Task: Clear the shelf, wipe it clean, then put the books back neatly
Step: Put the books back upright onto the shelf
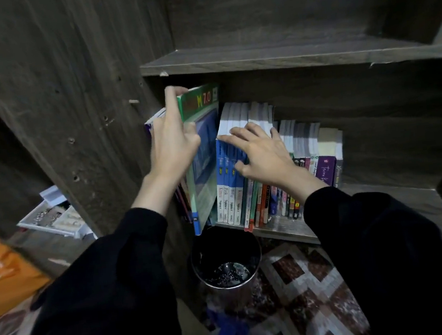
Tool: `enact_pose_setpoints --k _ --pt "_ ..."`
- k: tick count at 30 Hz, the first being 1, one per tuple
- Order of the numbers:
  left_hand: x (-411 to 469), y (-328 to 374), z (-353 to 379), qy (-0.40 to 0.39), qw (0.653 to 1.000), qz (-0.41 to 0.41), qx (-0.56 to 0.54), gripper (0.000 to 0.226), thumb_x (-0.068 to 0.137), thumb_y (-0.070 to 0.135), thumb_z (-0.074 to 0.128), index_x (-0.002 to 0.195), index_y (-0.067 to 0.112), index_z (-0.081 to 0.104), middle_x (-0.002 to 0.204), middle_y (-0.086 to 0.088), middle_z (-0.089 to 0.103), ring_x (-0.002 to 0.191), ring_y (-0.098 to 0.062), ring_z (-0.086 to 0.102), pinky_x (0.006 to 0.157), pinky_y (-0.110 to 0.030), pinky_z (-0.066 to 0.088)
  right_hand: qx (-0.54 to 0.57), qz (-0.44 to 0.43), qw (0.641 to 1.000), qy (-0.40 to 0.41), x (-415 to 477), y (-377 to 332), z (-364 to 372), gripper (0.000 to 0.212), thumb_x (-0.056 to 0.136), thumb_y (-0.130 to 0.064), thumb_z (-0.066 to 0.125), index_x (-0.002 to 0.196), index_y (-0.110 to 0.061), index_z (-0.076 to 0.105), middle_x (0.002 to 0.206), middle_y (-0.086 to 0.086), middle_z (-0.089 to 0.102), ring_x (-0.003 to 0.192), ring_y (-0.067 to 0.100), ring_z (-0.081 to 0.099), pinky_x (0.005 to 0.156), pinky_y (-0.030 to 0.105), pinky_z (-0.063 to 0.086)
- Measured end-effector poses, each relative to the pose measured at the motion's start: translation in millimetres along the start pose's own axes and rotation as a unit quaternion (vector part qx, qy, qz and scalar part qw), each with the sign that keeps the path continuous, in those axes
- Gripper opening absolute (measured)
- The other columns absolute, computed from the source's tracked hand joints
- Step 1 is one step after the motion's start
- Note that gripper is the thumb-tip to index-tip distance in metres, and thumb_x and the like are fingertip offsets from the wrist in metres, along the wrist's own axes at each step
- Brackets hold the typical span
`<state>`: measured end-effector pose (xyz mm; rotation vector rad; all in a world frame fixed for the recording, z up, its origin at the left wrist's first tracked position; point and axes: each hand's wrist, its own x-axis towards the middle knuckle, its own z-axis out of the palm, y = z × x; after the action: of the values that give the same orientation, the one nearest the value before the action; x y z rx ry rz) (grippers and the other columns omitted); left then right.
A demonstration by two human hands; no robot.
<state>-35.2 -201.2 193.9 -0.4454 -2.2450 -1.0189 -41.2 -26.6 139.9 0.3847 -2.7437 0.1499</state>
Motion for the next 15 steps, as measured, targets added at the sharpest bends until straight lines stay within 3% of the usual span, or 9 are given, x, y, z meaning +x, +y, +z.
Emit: enact_pose_setpoints --k 2,4,7,9,11,13,15 --pt "-4.1 -9.5 16.7 0.021 1.0 0.008 -0.002 0.047 0.086 -0.003 0.054 0.127 0.016 0.042 0.088 -0.008 0.064 0.06 -0.015 0.055 0.055 -0.024 0.044 -0.001 -0.003 1.0 0.005 2.2 -2.3 0.8 0.065 0.087 -0.031 0.052 0.146 -0.037 0.028 0.146 -0.008 0.035 0.137 0.019 0.022 0.106 0.061 0.023" --pt "-15.4 -18.8 31.1 0.031 0.999 -0.004 -0.007 0.046 0.087 -0.003 0.054 0.128 0.015 0.041 0.083 -0.01 0.064 0.055 -0.02 0.057 0.054 -0.024 0.047 -0.005 -0.007 1.0 0.008 4.6 -5.8 1.9 0.064 0.087 -0.031 0.051 0.146 -0.036 0.028 0.146 -0.007 0.035 0.136 0.02 0.022 0.106 0.061 0.024" --pt "-43.9 -39.7 52.5 0.022 0.999 -0.016 -0.02 0.049 0.09 -0.002 0.054 0.13 0.02 0.037 0.078 -0.009 0.064 0.056 -0.023 0.061 0.064 -0.045 0.058 -0.014 -0.015 1.0 0.007 9.3 -11.7 3.5 0.065 0.086 -0.031 0.051 0.146 -0.036 0.028 0.145 -0.006 0.035 0.136 0.02 0.023 0.105 0.064 0.025" --pt "-59.8 -48.0 62.4 0.004 0.999 -0.037 -0.002 0.047 0.093 0.004 0.053 0.136 0.015 0.038 0.071 -0.008 0.061 0.056 -0.025 0.06 0.059 -0.044 0.056 -0.012 -0.017 1.0 0.002 12.1 -14.1 4.1 0.064 0.086 -0.031 0.051 0.146 -0.036 0.028 0.146 -0.005 0.035 0.136 0.021 0.023 0.105 0.064 0.026" --pt "-63.4 -48.9 68.1 0.0 0.998 -0.052 0.042 0.047 0.094 0.009 0.053 0.139 0.014 0.037 0.082 -0.013 0.062 0.067 -0.031 0.061 0.062 -0.039 0.05 -0.01 -0.018 1.0 -0.001 14.2 -15.2 3.9 0.064 0.087 -0.031 0.051 0.146 -0.035 0.028 0.146 -0.005 0.035 0.137 0.021 0.023 0.105 0.063 0.027" --pt "-64.1 -47.4 70.8 0.012 0.993 -0.082 0.082 0.054 0.095 0.015 0.054 0.143 0.02 0.033 0.108 -0.015 0.058 0.083 -0.033 0.062 0.066 -0.036 0.041 -0.011 -0.019 1.0 -0.003 15.4 -15.9 3.9 0.064 0.087 -0.031 0.051 0.147 -0.035 0.027 0.147 -0.005 0.034 0.137 0.021 0.022 0.105 0.063 0.026" --pt "-76.3 -44.8 72.6 0.03 0.989 -0.128 0.061 0.067 0.095 0.016 0.054 0.151 0.022 0.018 0.124 -0.016 0.048 0.096 -0.032 0.059 0.074 -0.036 0.041 -0.009 -0.019 1.0 -0.004 16.2 -16.6 5.0 0.065 0.087 -0.031 0.051 0.147 -0.035 0.026 0.148 -0.005 0.033 0.138 0.021 0.021 0.106 0.065 0.025"
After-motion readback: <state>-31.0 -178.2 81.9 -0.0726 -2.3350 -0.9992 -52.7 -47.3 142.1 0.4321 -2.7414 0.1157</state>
